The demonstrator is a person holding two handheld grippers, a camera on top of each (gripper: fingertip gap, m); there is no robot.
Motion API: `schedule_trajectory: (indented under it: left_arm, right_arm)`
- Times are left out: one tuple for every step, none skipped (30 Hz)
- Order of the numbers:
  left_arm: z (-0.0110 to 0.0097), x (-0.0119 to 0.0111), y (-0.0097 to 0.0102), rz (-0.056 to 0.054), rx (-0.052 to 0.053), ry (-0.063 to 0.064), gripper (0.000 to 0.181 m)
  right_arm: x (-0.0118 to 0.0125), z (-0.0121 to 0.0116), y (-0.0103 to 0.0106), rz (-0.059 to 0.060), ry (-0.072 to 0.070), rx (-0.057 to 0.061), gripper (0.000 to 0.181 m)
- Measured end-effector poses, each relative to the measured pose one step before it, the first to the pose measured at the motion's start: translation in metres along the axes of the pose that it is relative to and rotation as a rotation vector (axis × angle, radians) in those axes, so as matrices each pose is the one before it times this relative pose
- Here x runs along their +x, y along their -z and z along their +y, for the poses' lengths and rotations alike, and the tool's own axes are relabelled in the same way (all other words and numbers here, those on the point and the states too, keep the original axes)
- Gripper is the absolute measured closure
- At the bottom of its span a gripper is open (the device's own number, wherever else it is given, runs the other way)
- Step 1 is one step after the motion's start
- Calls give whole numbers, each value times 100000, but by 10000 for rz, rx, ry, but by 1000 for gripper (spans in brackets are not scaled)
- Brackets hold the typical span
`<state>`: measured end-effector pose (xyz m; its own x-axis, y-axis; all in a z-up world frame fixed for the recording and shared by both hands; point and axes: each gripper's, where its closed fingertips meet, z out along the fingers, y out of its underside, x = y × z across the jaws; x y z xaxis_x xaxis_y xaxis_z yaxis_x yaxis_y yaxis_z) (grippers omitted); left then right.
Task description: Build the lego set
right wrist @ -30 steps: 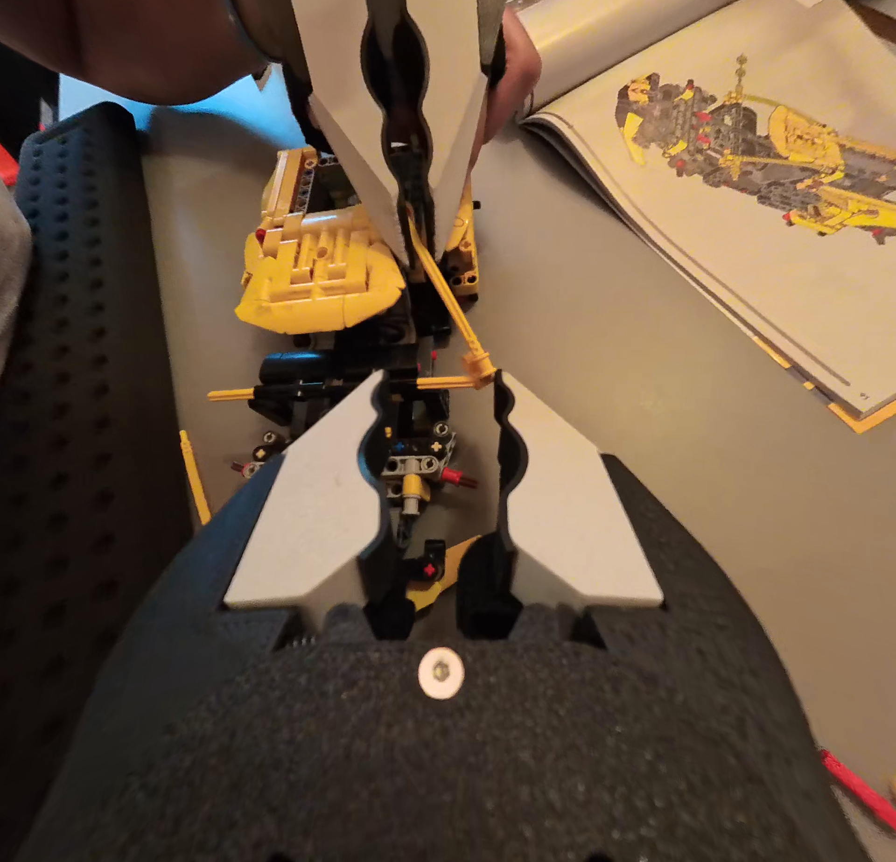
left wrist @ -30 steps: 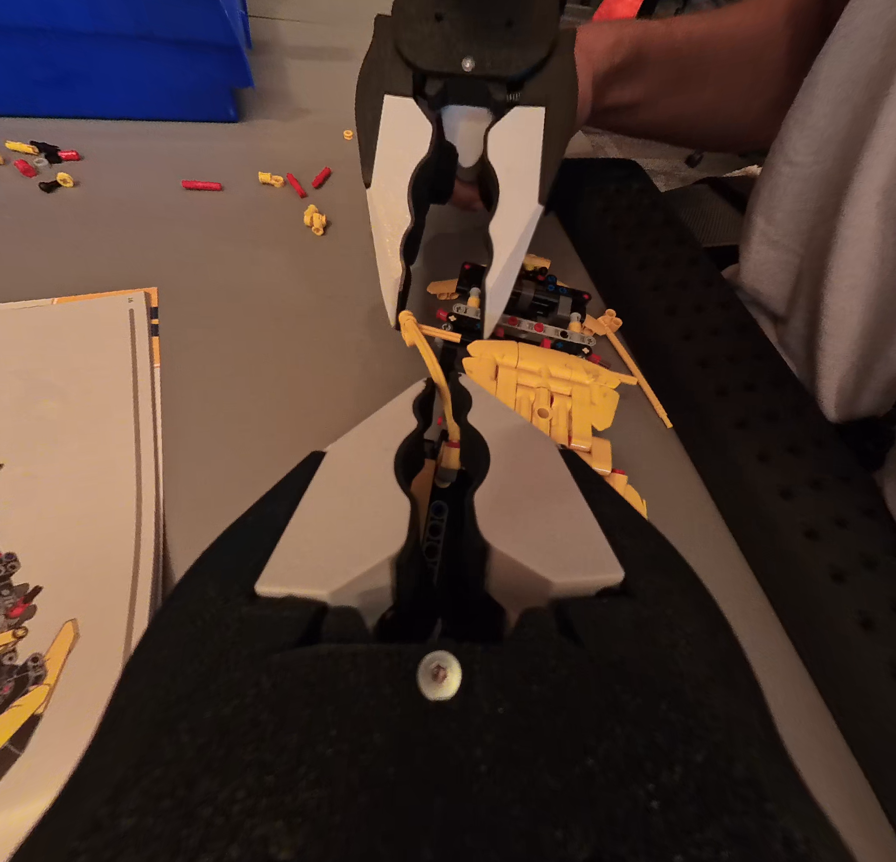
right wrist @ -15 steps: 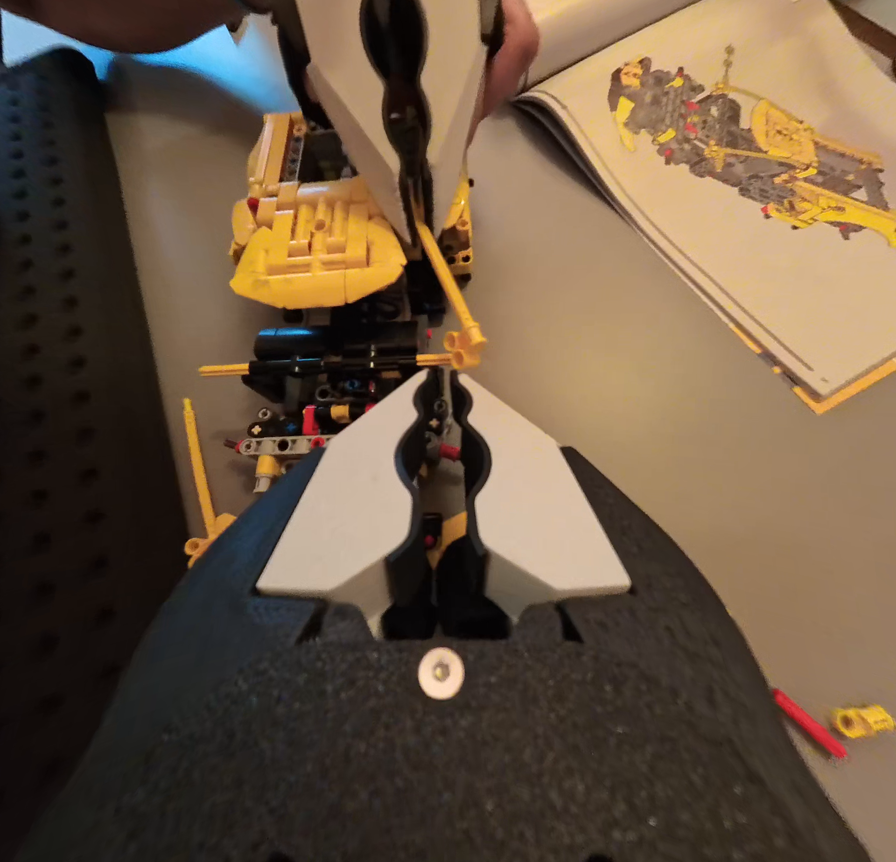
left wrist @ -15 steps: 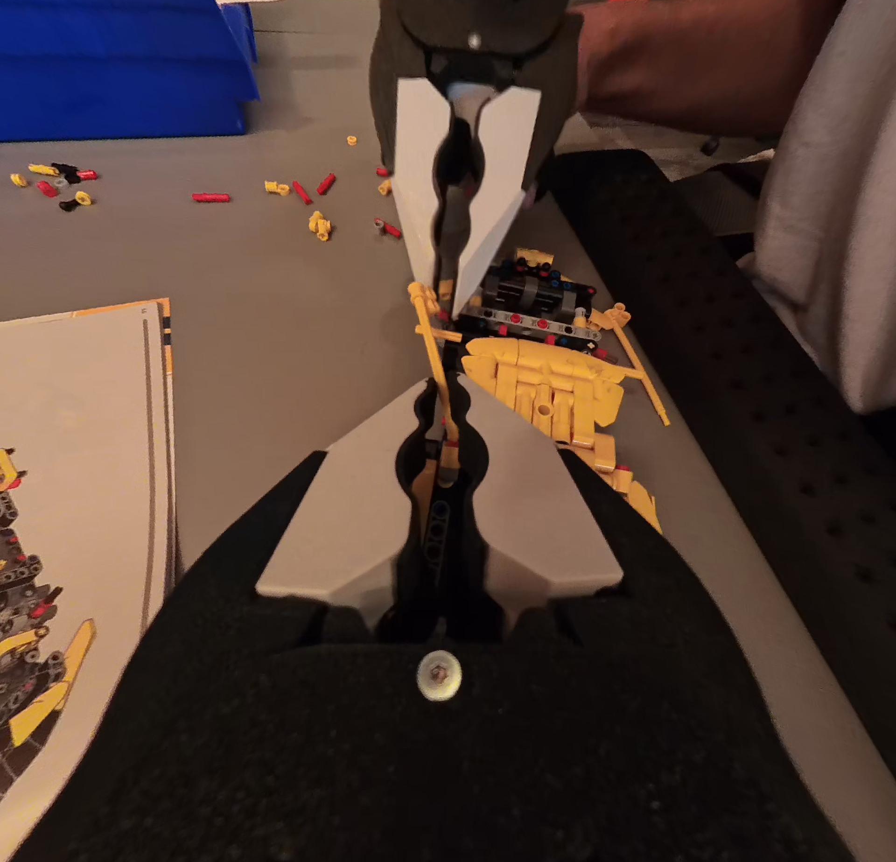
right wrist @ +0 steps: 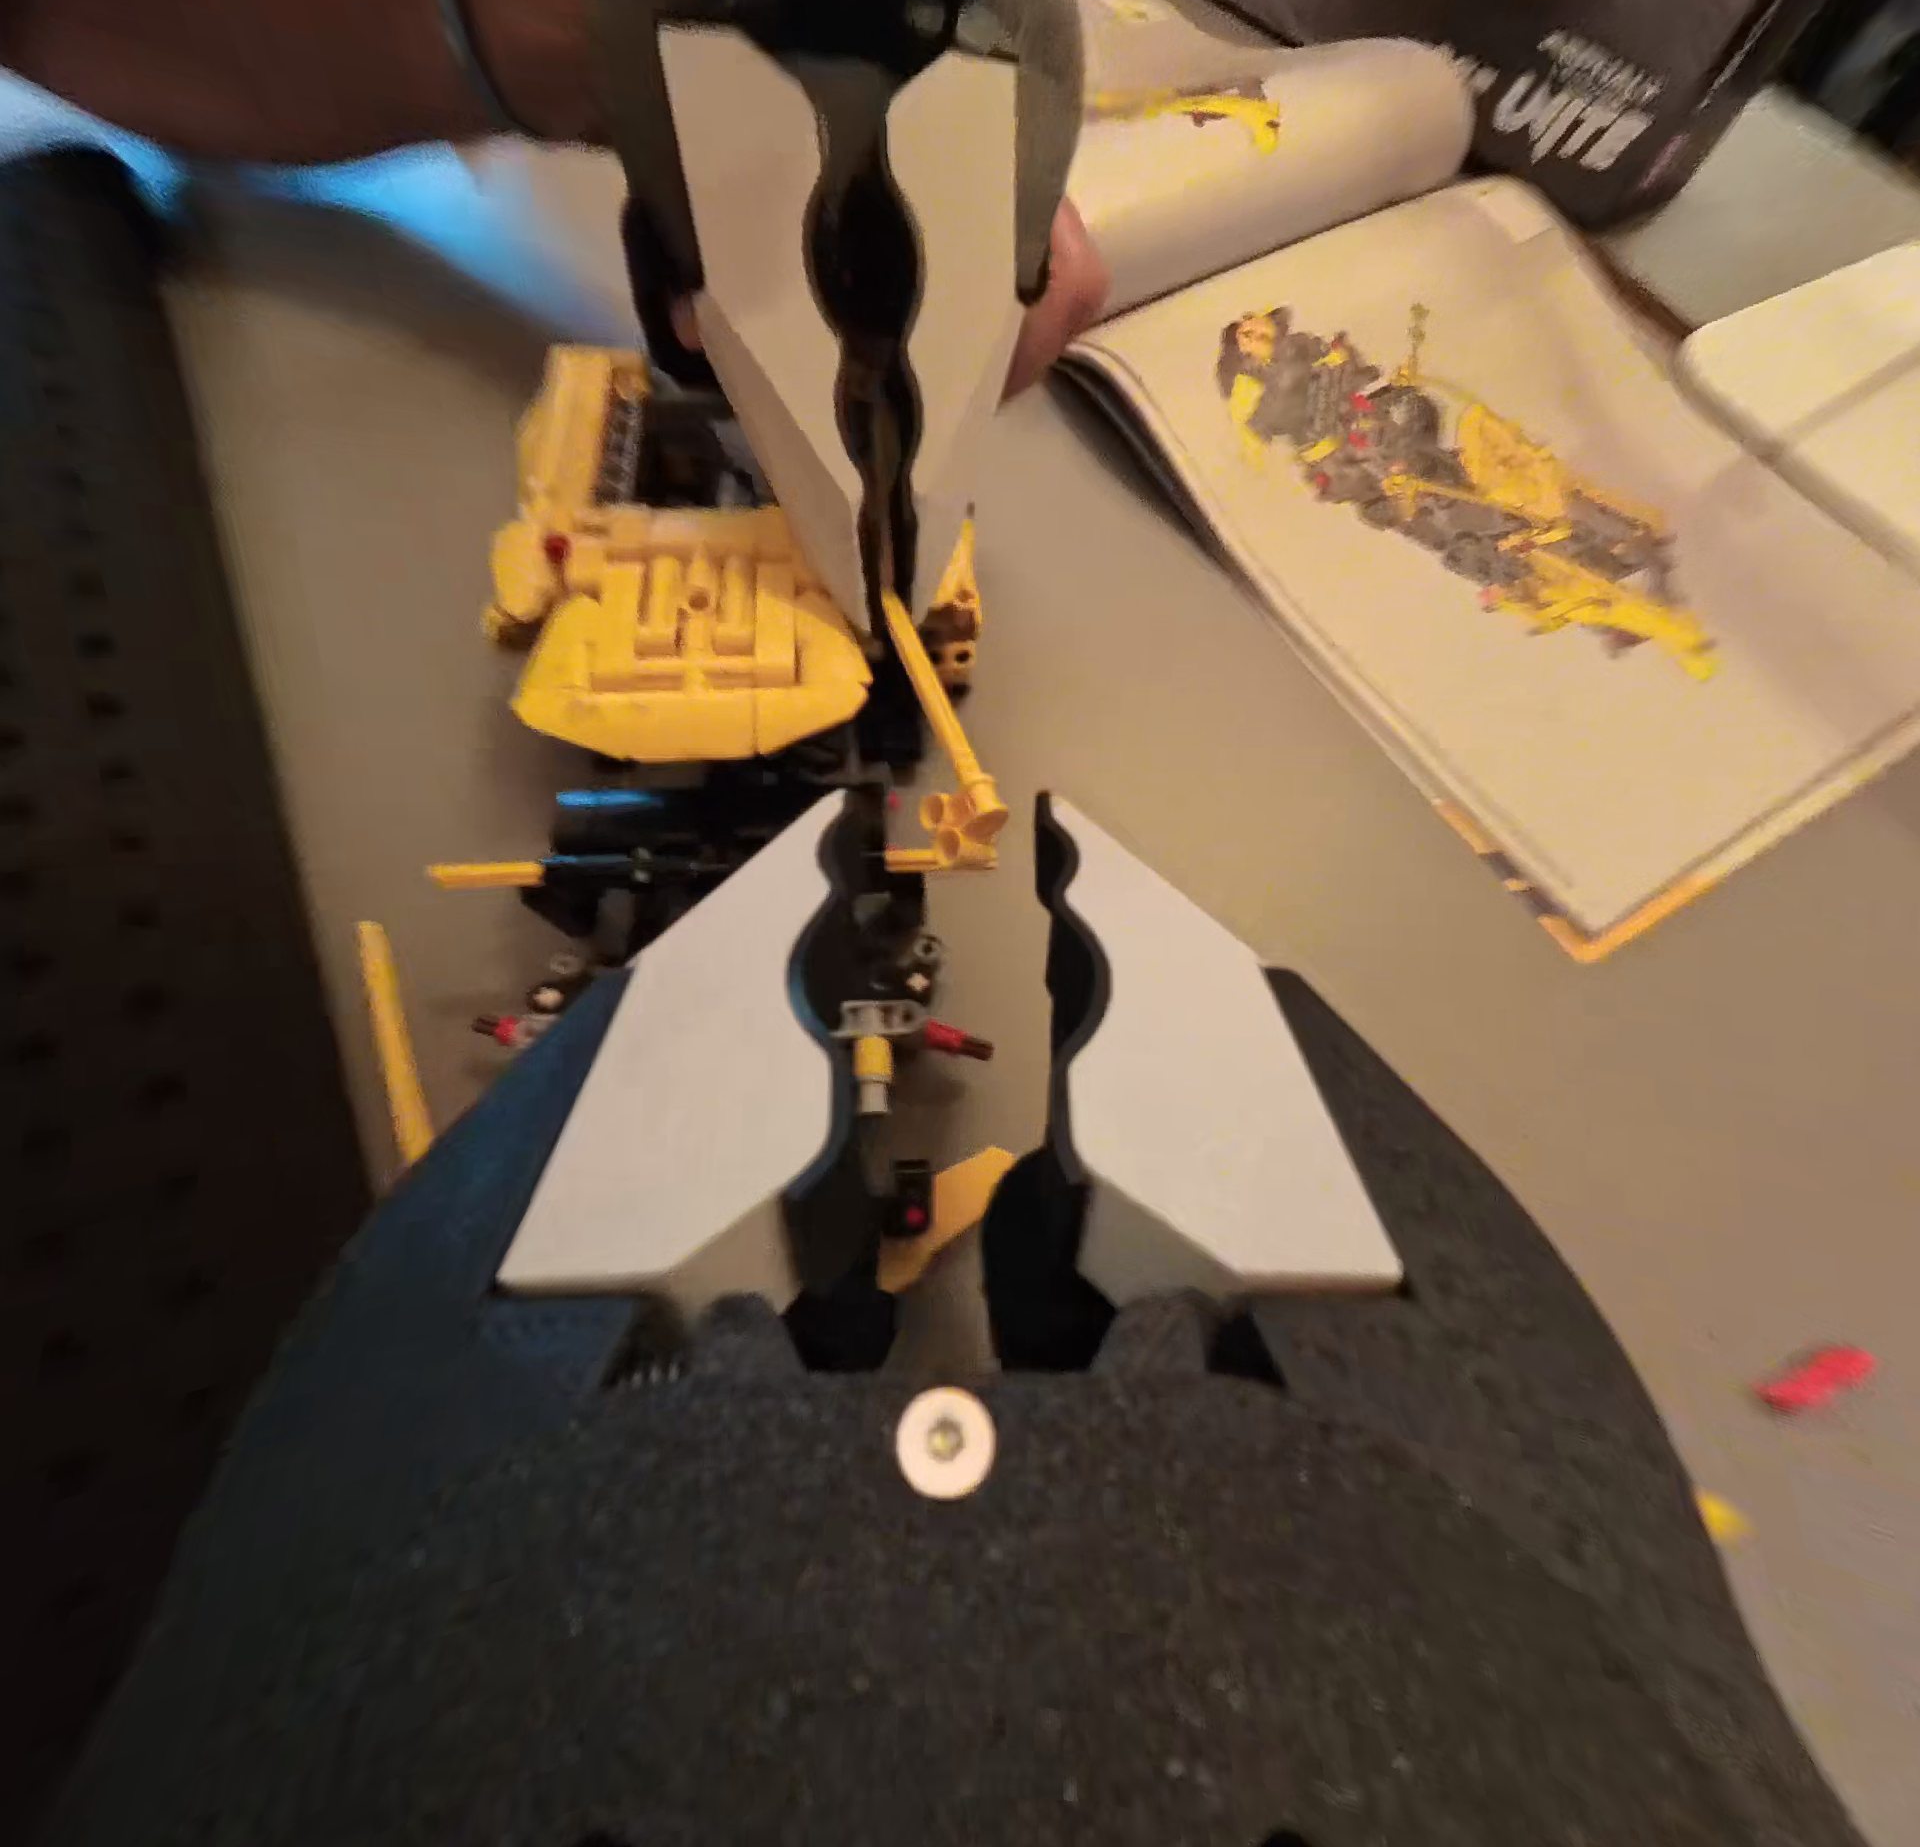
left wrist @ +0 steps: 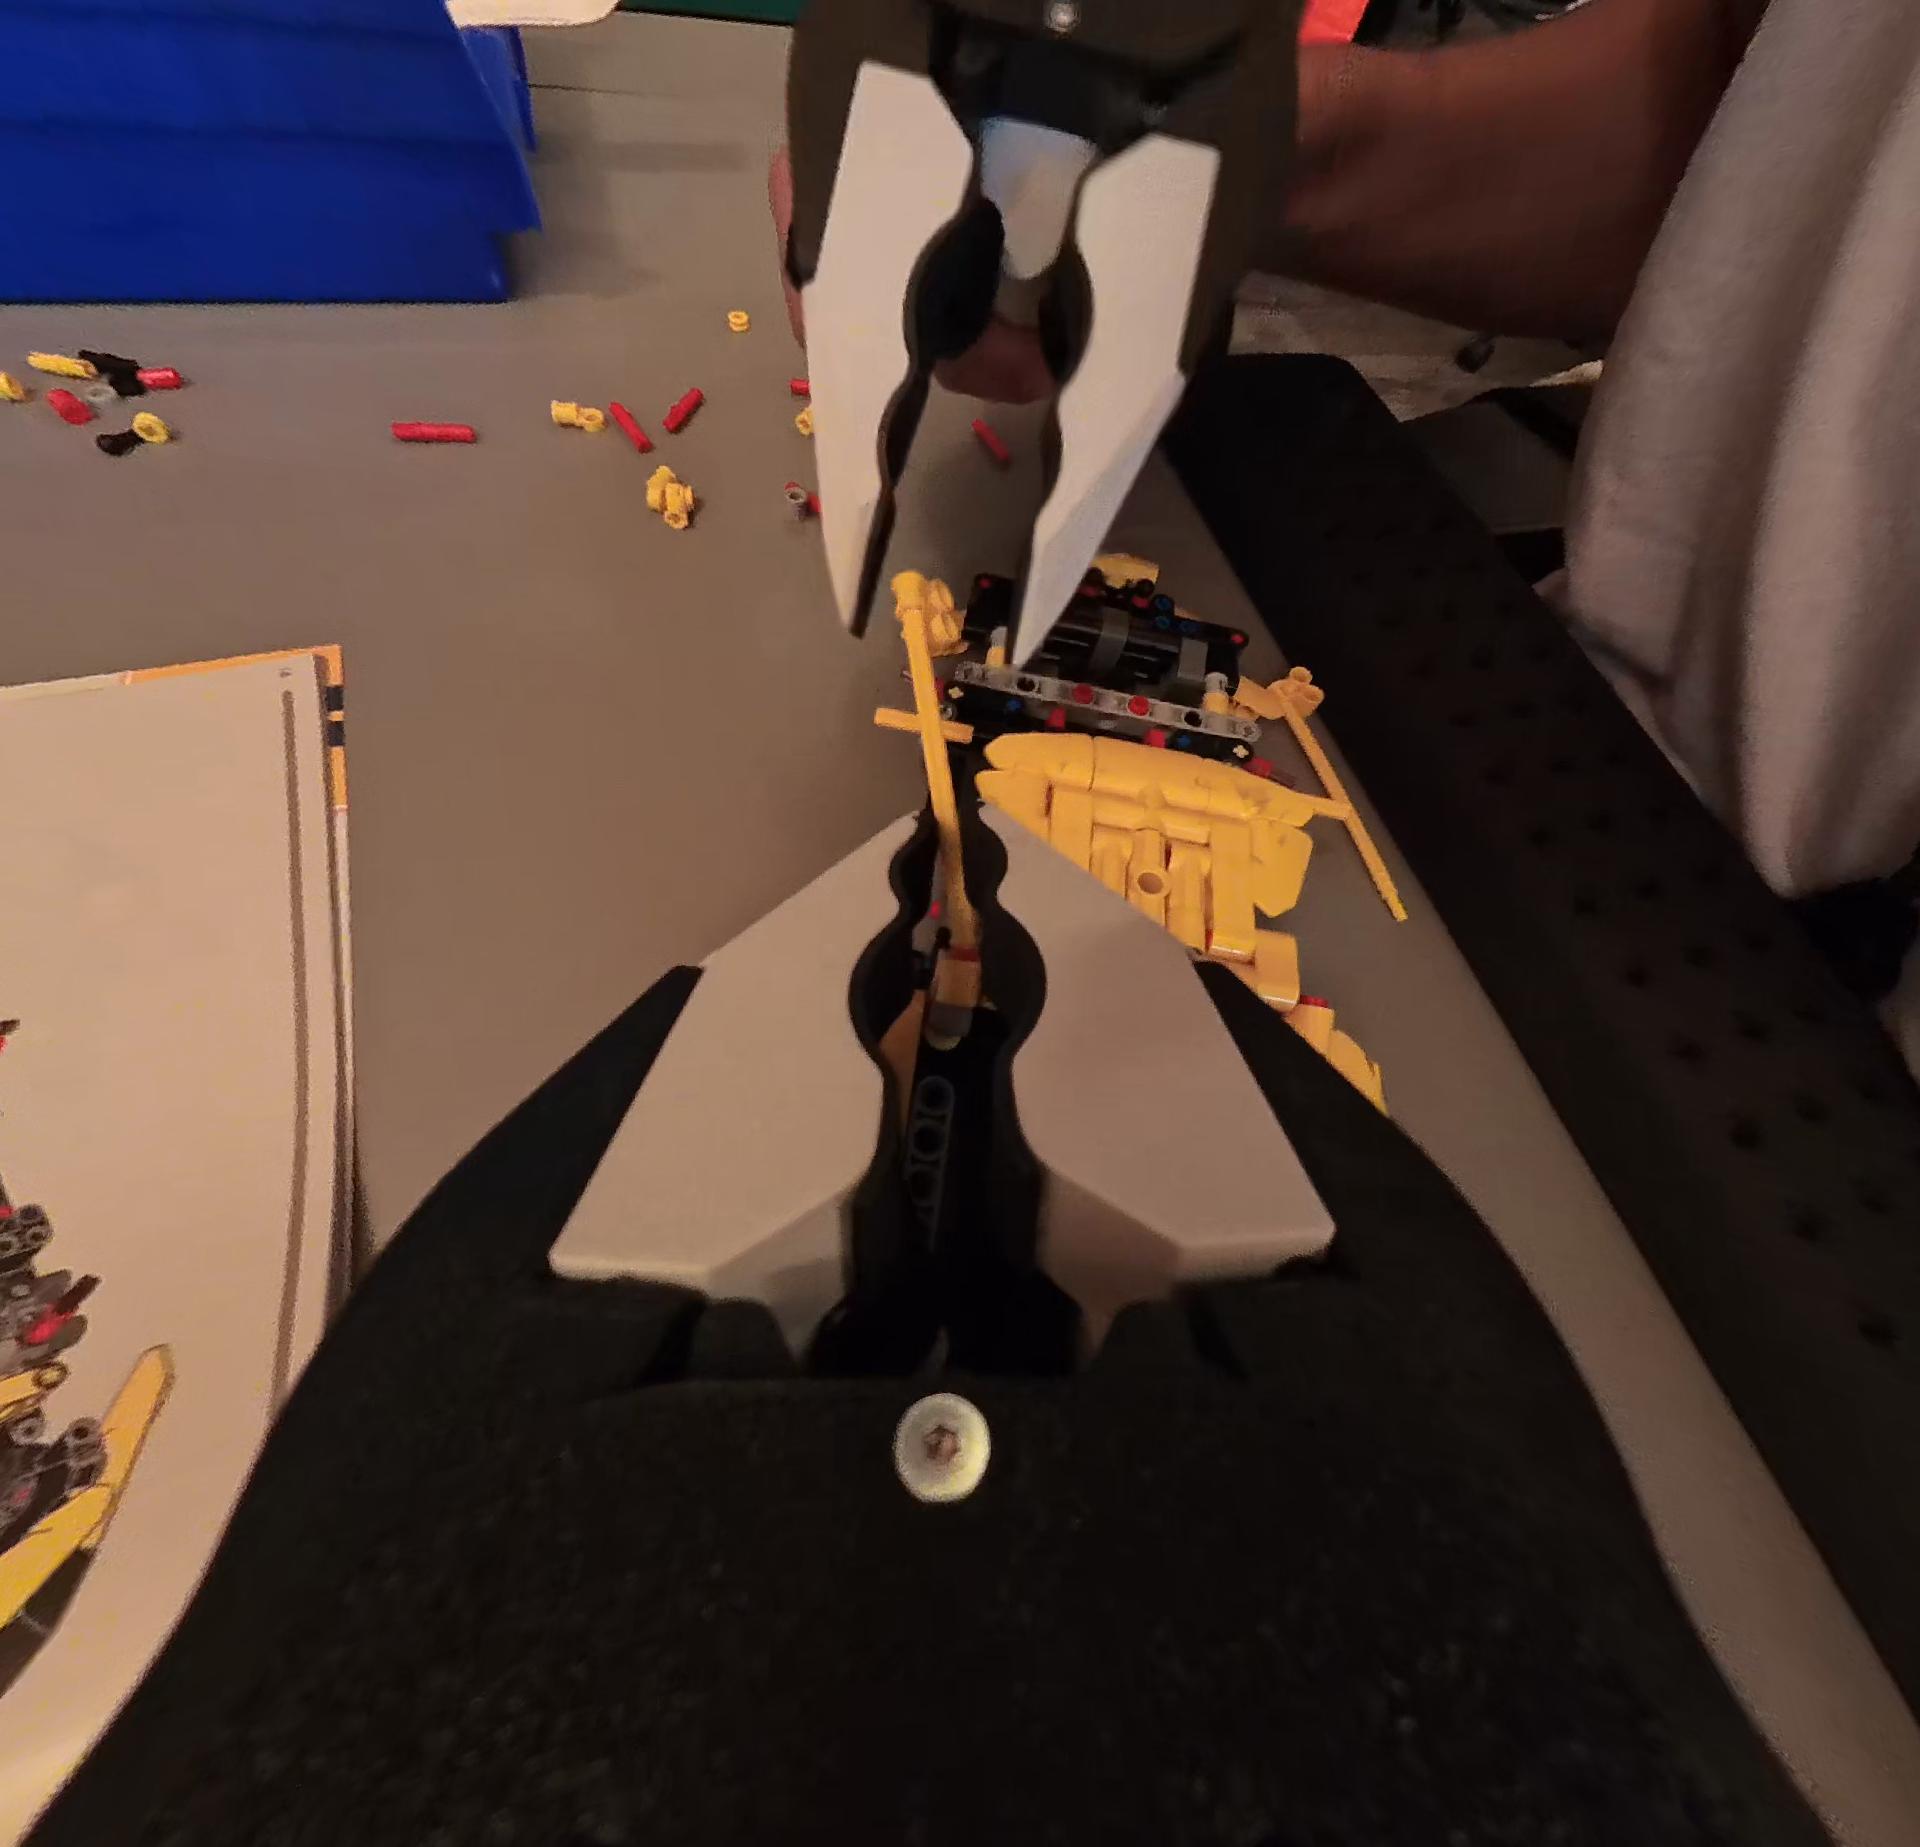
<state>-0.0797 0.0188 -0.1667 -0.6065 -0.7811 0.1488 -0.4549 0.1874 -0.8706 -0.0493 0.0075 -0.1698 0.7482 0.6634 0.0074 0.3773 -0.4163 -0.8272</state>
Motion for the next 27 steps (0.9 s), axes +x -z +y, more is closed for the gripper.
schedule_trajectory:
  left_arm:
    - [-17, 12, 16, -45, 26, -101, 177]
    - [-19, 12, 18, -34, 21, -65, 177]
    - [-16, 30, 12, -11, 22, -42, 177]
    - [-16, 22, 13, -6, 20, -43, 178]
    - [-11, 24, 11, -2, 12, -40, 178]
    - [-9, 14, 4, 9, 2, -21, 178]
    - [8, -1, -5, 12, -12, -7, 178]
    - [-2, 3, -15, 6, -17, -6, 178]
    - [15, 4, -12, -2, -18, -14, 178]
    - [5, -8, -8, -14, -16, -29, 178]
    - [1, -15, -10, -32, -12, -25, 178]
    - [28, -38, -24, -61, -22, -17, 178]
    - [10, -43, -33, -73, -18, -26, 177]
    - [9, -36, -9, -68, -16, -32, 177]
    - [5, -36, -2, -63, -10, -21, 177]
    - [16, -70, -10, -74, -7, 7, 177]
    - [13, -40, 2, -52, 12, 24, 177]
    - [-9, -14, 24, -28, 23, 5, 177]
    - [-1, 11, 28, -17, 21, -20, 177]
    - [9, 10, 19, -4, 4, -23, 177]
    - [-3, 32, 18, 16, 3, -24, 177]
    - [-8, 15, 5, 29, 9, -14, 177]
    - [-16, 42, 10, 53, 18, 0, 177]
    - [-11, 30, -6, 47, 4, 8, 178]
    - [-6, 12, -3, 25, -9, 3, 178]
    - [5, 2, -25, 5, -17, -16, 178]
    - [-3, 7, -15, -14, -23, -23, 178]
  right_arm:
    - [-211, -168, 186, -657, -844, 222, 153]
    - [-249, -306, 242, -671, -713, 286, 155]
    - [-292, -351, 288, -622, -568, 278, 158]
    - [-145, -145, 192, -468, -407, 93, 164]
    - [69, -21, 87, -263, -246, -26, 165]
    - [-192, 127, -5, -368, -121, -133, 171]
    - [-106, 268, -101, -289, -110, -285, 174]
    - [249, 326, -107, -10, 30, -367, 174]
    - [115, 245, -114, 0, 170, -330, 174]
    - [94, 150, -98, 51, 225, -330, 175]
    - [384, 131, -73, 286, 301, -350, 175]
    - [429, 79, -61, 339, 353, -301, 175]
    - [325, 103, -97, 311, 393, -298, 175]
    - [338, 25, -91, 374, 411, -251, 175]
    - [335, -49, -60, 398, 399, -151, 175]
    - [382, -93, -44, 452, 393, -75, 175]
    - [274, -107, -24, 400, 356, -4, 175]
    - [60, -2, -90, 257, 262, -3, 175]
    - [-151, 136, -152, 60, 101, -18, 175]
    - [-194, 126, -132, -93, -148, 33, 175]
    - [-253, 65, -73, -295, -330, 117, 175]
    - [-253, 28, 33, -451, -518, 133, 175]
    - [-401, -1, 116, -634, -574, 96, 175]
    - [-475, -45, 160, -636, -478, 40, 175]
    - [-244, -138, 195, -360, -274, 54, 175]
    - [-164, -129, 186, -158, -58, 46, 175]
    - [-233, -33, 130, -118, 44, -43, 175]
